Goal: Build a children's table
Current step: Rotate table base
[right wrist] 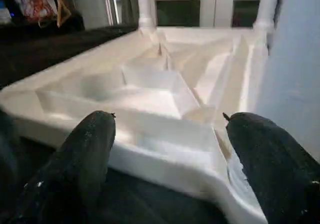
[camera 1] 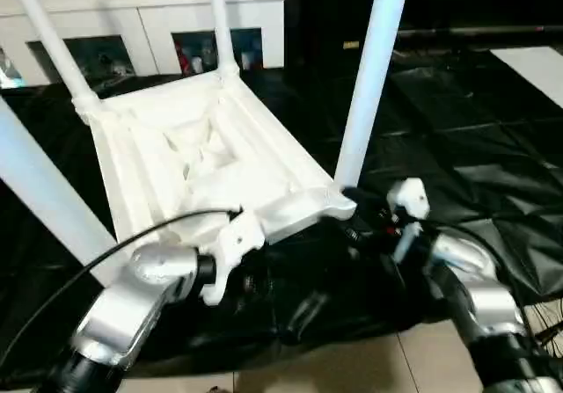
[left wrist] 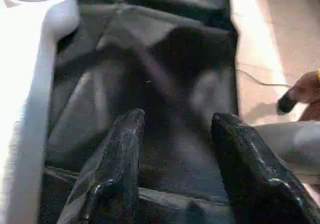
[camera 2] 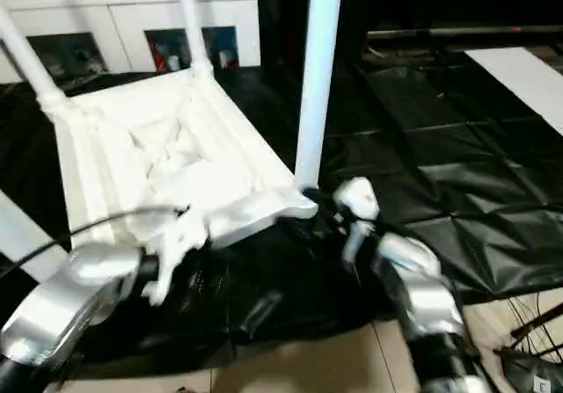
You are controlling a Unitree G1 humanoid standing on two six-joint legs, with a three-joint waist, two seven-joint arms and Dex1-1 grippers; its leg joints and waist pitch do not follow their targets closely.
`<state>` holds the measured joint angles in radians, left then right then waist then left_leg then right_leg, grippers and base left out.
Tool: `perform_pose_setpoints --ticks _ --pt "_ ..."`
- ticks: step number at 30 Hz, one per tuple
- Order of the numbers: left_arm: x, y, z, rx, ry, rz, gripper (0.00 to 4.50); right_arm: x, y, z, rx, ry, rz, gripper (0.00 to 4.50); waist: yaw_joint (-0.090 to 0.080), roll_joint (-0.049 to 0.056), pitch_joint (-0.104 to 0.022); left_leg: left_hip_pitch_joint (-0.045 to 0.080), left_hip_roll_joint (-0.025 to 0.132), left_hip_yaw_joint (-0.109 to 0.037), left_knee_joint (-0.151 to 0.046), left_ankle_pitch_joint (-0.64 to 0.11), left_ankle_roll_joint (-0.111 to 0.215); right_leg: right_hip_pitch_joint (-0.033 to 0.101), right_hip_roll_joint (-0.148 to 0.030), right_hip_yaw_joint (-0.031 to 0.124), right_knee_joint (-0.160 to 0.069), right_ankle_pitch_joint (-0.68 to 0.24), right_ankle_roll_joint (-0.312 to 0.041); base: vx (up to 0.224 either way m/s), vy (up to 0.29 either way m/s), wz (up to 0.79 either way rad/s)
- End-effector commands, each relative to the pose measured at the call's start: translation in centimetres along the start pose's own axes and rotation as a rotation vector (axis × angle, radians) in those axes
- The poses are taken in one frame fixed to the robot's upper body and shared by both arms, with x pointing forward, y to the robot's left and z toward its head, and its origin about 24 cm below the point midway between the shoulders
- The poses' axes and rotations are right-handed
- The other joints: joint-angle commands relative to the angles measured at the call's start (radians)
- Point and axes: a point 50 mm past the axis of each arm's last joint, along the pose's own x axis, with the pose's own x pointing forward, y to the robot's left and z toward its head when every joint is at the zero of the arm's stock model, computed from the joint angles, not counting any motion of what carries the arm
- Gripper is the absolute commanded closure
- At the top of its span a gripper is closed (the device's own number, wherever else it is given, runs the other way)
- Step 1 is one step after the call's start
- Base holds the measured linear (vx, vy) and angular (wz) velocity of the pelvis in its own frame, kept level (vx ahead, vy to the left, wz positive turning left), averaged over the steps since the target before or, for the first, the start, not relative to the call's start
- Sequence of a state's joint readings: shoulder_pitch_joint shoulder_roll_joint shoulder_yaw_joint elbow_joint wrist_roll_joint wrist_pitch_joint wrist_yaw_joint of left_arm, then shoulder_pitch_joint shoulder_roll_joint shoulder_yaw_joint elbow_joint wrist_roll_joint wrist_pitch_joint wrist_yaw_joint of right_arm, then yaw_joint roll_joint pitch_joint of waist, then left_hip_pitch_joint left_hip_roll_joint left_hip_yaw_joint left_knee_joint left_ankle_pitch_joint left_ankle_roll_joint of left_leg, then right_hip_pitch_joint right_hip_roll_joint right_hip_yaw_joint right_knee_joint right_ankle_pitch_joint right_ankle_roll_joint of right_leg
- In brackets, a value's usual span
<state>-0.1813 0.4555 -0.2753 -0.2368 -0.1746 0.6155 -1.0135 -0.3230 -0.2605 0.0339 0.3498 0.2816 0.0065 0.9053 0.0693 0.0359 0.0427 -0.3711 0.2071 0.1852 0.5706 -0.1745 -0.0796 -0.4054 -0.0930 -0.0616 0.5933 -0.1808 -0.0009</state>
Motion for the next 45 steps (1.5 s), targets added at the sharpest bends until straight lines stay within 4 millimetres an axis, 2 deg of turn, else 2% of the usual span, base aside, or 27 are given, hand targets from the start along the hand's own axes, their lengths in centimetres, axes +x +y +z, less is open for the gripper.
perform_pose_setpoints --ticks 1,3,6,7,8,11,13,15,17,18,20,22,25,29,31,33,36,38,39,40,43,45 --pt "-0.8 -0.1 0.2 -0.020 -0.034 0.040 1.72 0.8 0.3 0.0 0.009 -0.005 0.029 0.56 -0.003 -0.005 -0.052 0.008 0.020 -0.004 -0.069 -0.251 0.047 0.045 -0.032 0.033 -0.067 -0.226 -0.210 0.000 0.000 0.00" --pt "-1.1 -0.2 0.0 -0.037 -0.041 0.061 1.69 1.5 0.7 -0.1 0.009 -0.006 0.048 0.56 -0.007 -0.005 -0.053 0.006 0.018 -0.004 -0.068 -0.243 0.047 0.046 -0.031 0.032 -0.065 -0.216 -0.209 0.000 0.000 0.00" --pt "-1.4 -0.5 0.0 -0.043 -0.032 0.078 1.32 2.3 0.6 0.0 -0.004 -0.011 0.031 0.56 -0.007 -0.002 -0.055 0.007 0.018 -0.005 -0.066 -0.226 0.048 0.045 -0.033 0.033 -0.064 -0.207 -0.204 0.000 0.000 0.00" --pt "-1.5 -0.5 0.0 -0.048 -0.039 0.101 1.28 3.3 -0.1 0.0 -0.018 -0.015 -0.058 0.56 -0.009 -0.002 -0.057 0.007 0.018 -0.005 -0.064 -0.211 0.041 0.044 -0.035 0.032 -0.059 -0.191 -0.216 0.000 0.000 0.00" --pt "-1.5 -0.5 0.1 -0.052 -0.043 0.109 1.27 3.9 -0.5 0.1 -0.022 -0.018 -0.100 0.56 -0.012 -0.003 -0.054 0.005 0.016 -0.004 -0.066 -0.211 0.038 0.044 -0.033 0.032 -0.061 -0.198 -0.219 0.000 0.000 0.00" --pt "-1.3 -0.1 0.0 -0.063 -0.049 0.124 1.09 5.0 -1.9 0.7 -0.026 -0.032 -0.228 0.56 -0.015 0.001 -0.056 0.012 0.013 -0.003 -0.063 -0.231 0.024 0.042 -0.032 0.032 -0.061 -0.222 -0.222 0.000 0.000 0.00" --pt "-1.2 -0.1 0.0 -0.066 -0.054 0.125 0.84 5.4 -2.6 1.1 -0.003 -0.041 -0.281 0.56 -0.013 0.001 -0.059 0.014 0.014 -0.002 -0.060 -0.216 0.029 0.044 -0.029 0.033 -0.056 -0.173 -0.220 0.000 0.000 0.00" --pt "-1.1 -0.3 0.0 -0.072 -0.057 0.123 0.65 5.7 -3.6 1.8 0.013 -0.060 -0.344 0.56 -0.011 0.001 -0.062 0.013 0.013 -0.001 -0.057 -0.191 0.037 0.046 -0.030 0.032 -0.050 -0.132 -0.234 0.000 0.000 0.00" --pt "-1.1 -0.4 -0.1 -0.075 -0.059 0.125 0.55 5.7 -4.1 2.1 0.010 -0.063 -0.374 0.56 -0.010 -0.003 -0.062 0.011 0.013 0.000 -0.054 -0.175 0.044 0.047 -0.029 0.032 -0.046 -0.107 -0.239 0.000 0.000 0.00" --pt "-1.1 -0.5 -0.1 -0.078 -0.060 0.128 0.47 5.7 -4.4 2.2 0.004 -0.062 -0.395 0.56 -0.008 -0.001 -0.064 0.012 0.013 0.000 -0.053 -0.167 0.048 0.048 -0.029 0.031 -0.045 -0.098 -0.241 0.000 0.000 0.00" --pt "-1.3 -0.7 -0.2 -0.086 -0.067 0.133 0.40 5.6 -5.2 2.5 0.008 -0.060 -0.438 0.56 -0.009 -0.008 -0.064 0.010 0.012 0.001 -0.052 -0.166 0.053 0.049 -0.030 0.031 -0.044 -0.100 -0.246 0.000 0.000 0.00" --pt "-1.4 -0.8 -0.3 -0.095 -0.076 0.136 0.30 5.3 -5.9 2.7 0.008 -0.050 -0.477 0.56 -0.007 -0.010 -0.062 0.011 0.013 0.003 -0.051 -0.169 0.058 0.047 -0.029 0.031 -0.045 -0.114 -0.242 0.000 0.000 0.00" --pt "-1.6 -0.9 -0.4 -0.100 -0.082 0.136 0.02 4.8 -7.0 2.9 0.002 -0.040 -0.550 0.56 -0.005 -0.010 -0.059 0.011 0.014 0.002 -0.052 -0.202 0.047 0.044 -0.029 0.031 -0.047 -0.164 -0.235 0.000 0.000 0.00" --pt "-2.5 -1.2 -1.0 -0.109 -0.076 0.091 0.02 3.5 -8.7 3.5 0.011 -0.031 -0.673 0.56 -0.004 -0.012 -0.053 0.014 0.013 0.001 -0.053 -0.286 0.023 0.035 -0.029 0.032 -0.053 -0.267 -0.210 0.000 0.000 0.00" --pt "-3.0 -1.4 -1.2 -0.109 -0.075 0.077 0.02 3.0 -9.3 3.8 0.003 -0.030 -0.703 0.56 0.002 -0.013 -0.051 0.019 0.014 0.003 -0.052 -0.311 0.013 0.029 -0.029 0.034 -0.056 -0.298 -0.193 0.000 0.000 0.00" --pt "-3.5 -1.7 -1.4 -0.110 -0.080 0.064 0.02 2.8 -9.6 3.9 -0.003 -0.026 -0.714 0.56 0.007 -0.013 -0.052 0.020 0.013 0.002 -0.051 -0.316 0.006 0.029 -0.029 0.035 -0.054 -0.303 -0.187 0.000 0.000 0.00" --pt "-4.5 -2.3 -1.6 -0.106 -0.086 0.054 0.02 2.4 -10.0 4.2 -0.019 -0.019 -0.728 0.56 0.007 -0.017 -0.051 0.011 0.010 0.001 -0.053 -0.315 0.005 0.032 -0.024 0.036 -0.052 -0.308 -0.163 0.000 0.000 0.00" --pt "-5.6 -2.6 -1.7 -0.098 -0.093 0.047 0.02 2.4 -10.2 4.5 -0.036 -0.014 -0.726 0.56 -0.003 -0.022 -0.053 0.000 0.008 -0.002 -0.052 -0.301 0.009 0.037 -0.026 0.035 -0.048 -0.293 -0.170 0.000 0.000 0.00" --pt "-5.8 -2.6 -1.7 -0.097 -0.093 0.047 0.02 2.4 -10.2 4.5 -0.037 -0.013 -0.722 0.56 -0.003 -0.022 -0.053 0.000 0.008 -0.002 -0.052 -0.301 0.009 0.037 -0.026 0.035 -0.048 -0.293 -0.170 0.000 0.000 0.00" --pt "-6.0 -2.5 -1.8 -0.098 -0.094 0.049 0.02 2.5 -10.1 4.6 -0.039 -0.016 -0.711 0.56 -0.012 -0.023 -0.053 0.005 0.007 0.000 -0.049 -0.296 0.017 0.033 -0.023 0.036 -0.048 -0.265 -0.180 0.000 0.000 0.00" --pt "-6.5 -2.3 -1.9 -0.103 -0.100 0.073 0.02 3.0 -9.7 4.5 -0.039 -0.023 -0.660 0.56 -0.018 -0.024 -0.058 -0.001 0.008 0.001 -0.045 -0.248 0.038 0.040 -0.023 0.037 -0.040 -0.199 -0.202 0.000 0.000 0.00" --pt "-7.1 -2.0 -2.1 -0.113 -0.106 0.092 0.02 3.2 -9.4 4.4 -0.040 -0.027 -0.624 0.56 -0.019 -0.023 -0.058 0.001 0.009 0.002 -0.044 -0.239 0.047 0.038 -0.022 0.036 -0.040 -0.186 -0.212 0.000 0.000 0.00"
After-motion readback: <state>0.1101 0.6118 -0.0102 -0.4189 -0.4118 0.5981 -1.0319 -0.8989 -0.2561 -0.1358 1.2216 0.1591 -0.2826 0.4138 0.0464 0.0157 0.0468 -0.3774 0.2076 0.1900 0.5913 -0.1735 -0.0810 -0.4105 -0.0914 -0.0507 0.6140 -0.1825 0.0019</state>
